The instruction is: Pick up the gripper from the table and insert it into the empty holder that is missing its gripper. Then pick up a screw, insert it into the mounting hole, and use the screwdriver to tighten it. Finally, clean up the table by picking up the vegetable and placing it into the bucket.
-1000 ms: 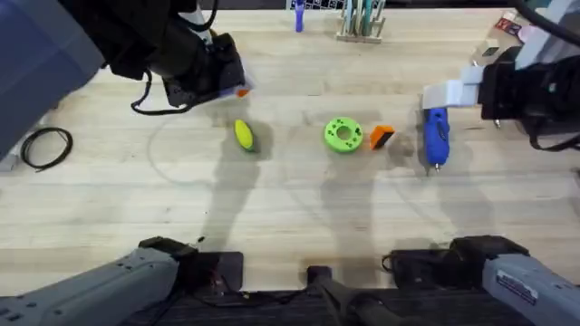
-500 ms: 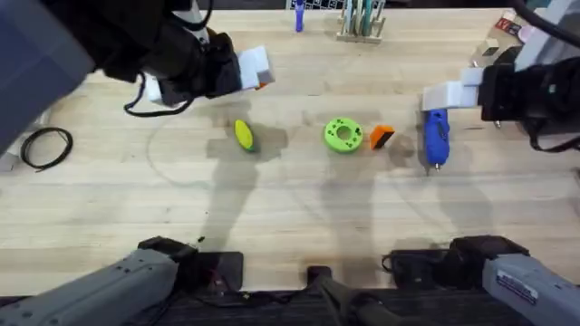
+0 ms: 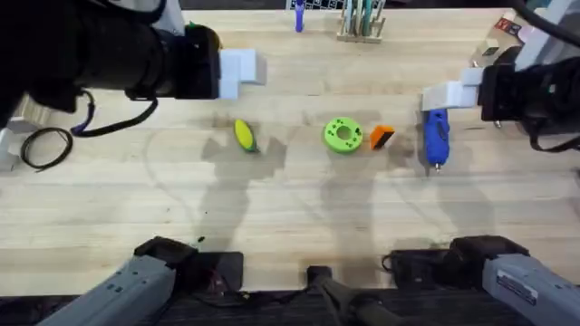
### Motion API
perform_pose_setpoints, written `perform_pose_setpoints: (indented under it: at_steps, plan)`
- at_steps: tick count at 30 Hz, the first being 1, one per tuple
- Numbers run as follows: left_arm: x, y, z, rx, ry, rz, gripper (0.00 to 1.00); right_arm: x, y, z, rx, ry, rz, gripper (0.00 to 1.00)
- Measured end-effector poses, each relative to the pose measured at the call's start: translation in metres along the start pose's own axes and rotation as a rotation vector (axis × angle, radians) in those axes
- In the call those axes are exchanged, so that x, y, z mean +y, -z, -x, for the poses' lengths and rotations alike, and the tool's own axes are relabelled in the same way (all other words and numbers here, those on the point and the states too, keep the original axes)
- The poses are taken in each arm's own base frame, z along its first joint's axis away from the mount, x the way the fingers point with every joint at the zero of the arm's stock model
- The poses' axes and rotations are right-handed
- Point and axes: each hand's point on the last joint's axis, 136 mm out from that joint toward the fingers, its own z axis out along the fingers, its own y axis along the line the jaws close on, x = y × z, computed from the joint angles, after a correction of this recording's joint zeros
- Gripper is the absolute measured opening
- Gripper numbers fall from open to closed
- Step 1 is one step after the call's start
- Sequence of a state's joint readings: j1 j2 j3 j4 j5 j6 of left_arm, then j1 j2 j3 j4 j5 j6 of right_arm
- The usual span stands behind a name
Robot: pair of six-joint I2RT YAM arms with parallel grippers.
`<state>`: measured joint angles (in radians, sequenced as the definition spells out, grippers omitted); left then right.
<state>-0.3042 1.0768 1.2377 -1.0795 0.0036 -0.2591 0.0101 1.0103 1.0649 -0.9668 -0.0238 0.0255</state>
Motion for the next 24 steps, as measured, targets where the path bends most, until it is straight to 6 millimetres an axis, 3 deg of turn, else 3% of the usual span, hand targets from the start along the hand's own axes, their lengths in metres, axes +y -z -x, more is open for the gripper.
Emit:
perform_pose_setpoints:
  at_steps: [6,24]
  plan:
    - [0.007,0.011,-0.024,0.07,-0.13,0.015,0.985,0.0,0.0,0.0,0.0,0.0,0.0,0.991]
    - [0.037,0.005,-0.016,0.043,-0.18,0.189,0.986,0.0,0.0,0.0,0.0,0.0,0.0,0.991]
